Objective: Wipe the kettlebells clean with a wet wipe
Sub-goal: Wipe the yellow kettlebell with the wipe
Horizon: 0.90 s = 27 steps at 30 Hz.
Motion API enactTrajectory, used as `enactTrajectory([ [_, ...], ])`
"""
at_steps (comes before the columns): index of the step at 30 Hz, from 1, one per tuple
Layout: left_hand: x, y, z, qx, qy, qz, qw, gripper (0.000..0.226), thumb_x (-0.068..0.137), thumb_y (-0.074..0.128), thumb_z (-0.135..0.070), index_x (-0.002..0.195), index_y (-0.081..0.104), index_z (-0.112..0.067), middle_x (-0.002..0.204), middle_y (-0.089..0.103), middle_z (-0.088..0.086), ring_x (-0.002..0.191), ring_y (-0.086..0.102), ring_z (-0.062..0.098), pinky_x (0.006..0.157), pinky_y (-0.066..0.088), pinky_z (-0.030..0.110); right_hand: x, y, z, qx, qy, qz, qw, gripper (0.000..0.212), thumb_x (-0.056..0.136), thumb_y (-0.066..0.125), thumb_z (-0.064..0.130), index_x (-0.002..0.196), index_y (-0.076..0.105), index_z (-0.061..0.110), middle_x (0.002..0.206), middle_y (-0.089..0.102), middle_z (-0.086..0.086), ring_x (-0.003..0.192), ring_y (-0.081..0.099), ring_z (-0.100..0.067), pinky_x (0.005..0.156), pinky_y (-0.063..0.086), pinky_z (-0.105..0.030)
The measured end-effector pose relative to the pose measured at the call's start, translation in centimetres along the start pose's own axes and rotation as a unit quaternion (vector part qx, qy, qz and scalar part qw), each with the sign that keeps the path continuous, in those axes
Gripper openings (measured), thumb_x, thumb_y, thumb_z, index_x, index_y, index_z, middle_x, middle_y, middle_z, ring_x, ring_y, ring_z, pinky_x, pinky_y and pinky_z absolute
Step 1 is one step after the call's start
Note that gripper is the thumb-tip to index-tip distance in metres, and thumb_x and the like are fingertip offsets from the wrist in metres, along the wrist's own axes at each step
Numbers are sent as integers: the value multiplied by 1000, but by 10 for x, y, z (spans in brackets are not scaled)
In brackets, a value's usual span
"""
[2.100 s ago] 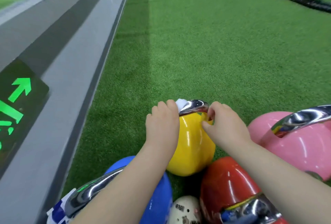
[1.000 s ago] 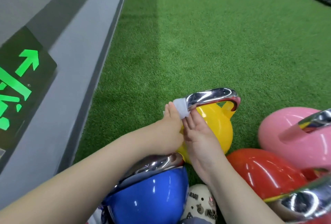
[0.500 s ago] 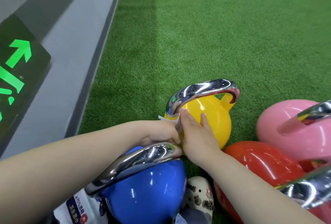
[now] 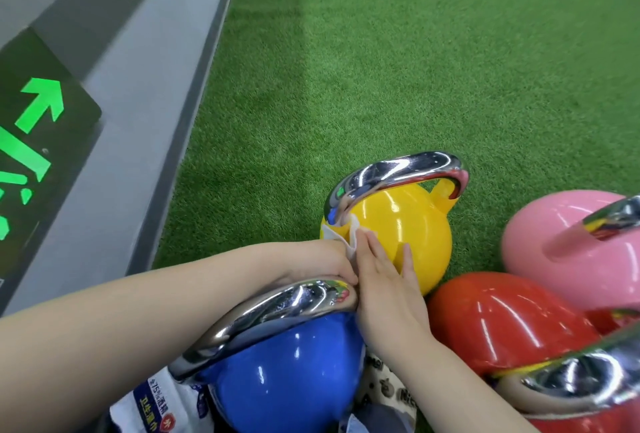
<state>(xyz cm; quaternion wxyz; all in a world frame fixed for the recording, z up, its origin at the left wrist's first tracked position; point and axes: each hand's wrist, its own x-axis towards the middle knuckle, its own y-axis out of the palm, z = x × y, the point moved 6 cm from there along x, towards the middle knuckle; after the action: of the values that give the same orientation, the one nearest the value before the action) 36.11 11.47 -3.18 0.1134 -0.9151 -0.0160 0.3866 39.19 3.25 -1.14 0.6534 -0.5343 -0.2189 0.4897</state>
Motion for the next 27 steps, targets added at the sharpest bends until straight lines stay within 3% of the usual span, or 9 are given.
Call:
enactTrajectory([
  [4, -5, -13, 8, -102, 0, -85, 991, 72, 52, 57, -10, 120, 49, 14, 130, 48, 32, 125, 44, 43, 107, 34, 52, 7, -9, 0, -25, 2, 7, 1000, 77, 90, 39, 9, 147, -13, 11, 158, -1, -2, 144, -9, -7, 111, -19, -41],
  [6, -3, -21, 13, -210, 20, -127, 969, 48, 68, 48, 13, 115, 53, 10, 126, 55, 25, 121, 50, 36, 104, 41, 41, 14, -17, 1, 6, 6, 10, 1000, 78, 86, 40, 6, 149, -6, 14, 158, 4, -1, 144, -1, -7, 114, -17, -40],
  [9, -6, -32, 6, -321, 65, -166, 930, 56, 71, 23, 31, 95, 61, -4, 101, 64, 9, 100, 59, 18, 91, 47, 22, 25, -32, 0, 69, 27, -3, 997, 74, 82, 39, 1, 149, 11, 20, 150, 32, -3, 140, 25, -11, 116, -14, -39],
  [12, -8, -41, 1, -305, 94, -189, 929, 55, 71, 26, 29, 88, 63, -8, 99, 64, 11, 101, 58, 21, 97, 43, 30, 32, -42, -2, 86, 35, 3, 996, 65, 83, 36, 0, 144, 24, 20, 109, 63, -11, 124, 46, -22, 118, -6, -40],
  [15, -13, -50, 1, -270, 117, -220, 930, 55, 66, 31, 31, 85, 65, -7, 97, 63, 16, 100, 57, 25, 102, 40, 42, 38, -46, 0, 77, 15, 12, 997, 60, 83, 36, 0, 139, 31, 20, 73, 46, 2, 116, 52, -25, 118, -5, -40],
  [17, -13, -53, 2, -246, 138, -229, 932, 55, 65, 34, 30, 87, 67, -9, 95, 64, 15, 96, 58, 23, 96, 43, 38, 39, -46, 1, 77, 11, 18, 997, 60, 83, 37, -1, 138, 32, 22, 73, 46, 4, 115, 52, -24, 117, -7, -41],
  [20, -9, -50, 2, -193, 138, -215, 947, 49, 74, 39, 28, 102, 64, -4, 87, 65, 2, 79, 59, 5, 72, 46, 10, 41, -45, 1, 56, 0, 26, 998, 56, 83, 37, 0, 135, 33, 20, 112, 58, -1, 120, 48, -20, 117, -9, -43],
  [22, -5, -46, 2, -168, 127, -193, 958, 40, 80, 44, 23, 105, 61, -5, 82, 62, -3, 66, 55, -7, 61, 41, 3, 42, -46, 1, 50, 3, 27, 998, 54, 83, 37, 1, 135, 34, 20, 119, 58, -2, 120, 49, -20, 116, -10, -43],
  [27, 10, -52, 10, -46, 142, -189, 971, 42, 79, 64, 7, 112, 62, -18, 103, 66, 4, 95, 53, 10, 95, 44, 23, 38, -41, -2, 42, 17, 25, 999, 56, 82, 38, 4, 136, 28, 17, 112, 60, -3, 117, 51, -22, 117, -6, -44],
])
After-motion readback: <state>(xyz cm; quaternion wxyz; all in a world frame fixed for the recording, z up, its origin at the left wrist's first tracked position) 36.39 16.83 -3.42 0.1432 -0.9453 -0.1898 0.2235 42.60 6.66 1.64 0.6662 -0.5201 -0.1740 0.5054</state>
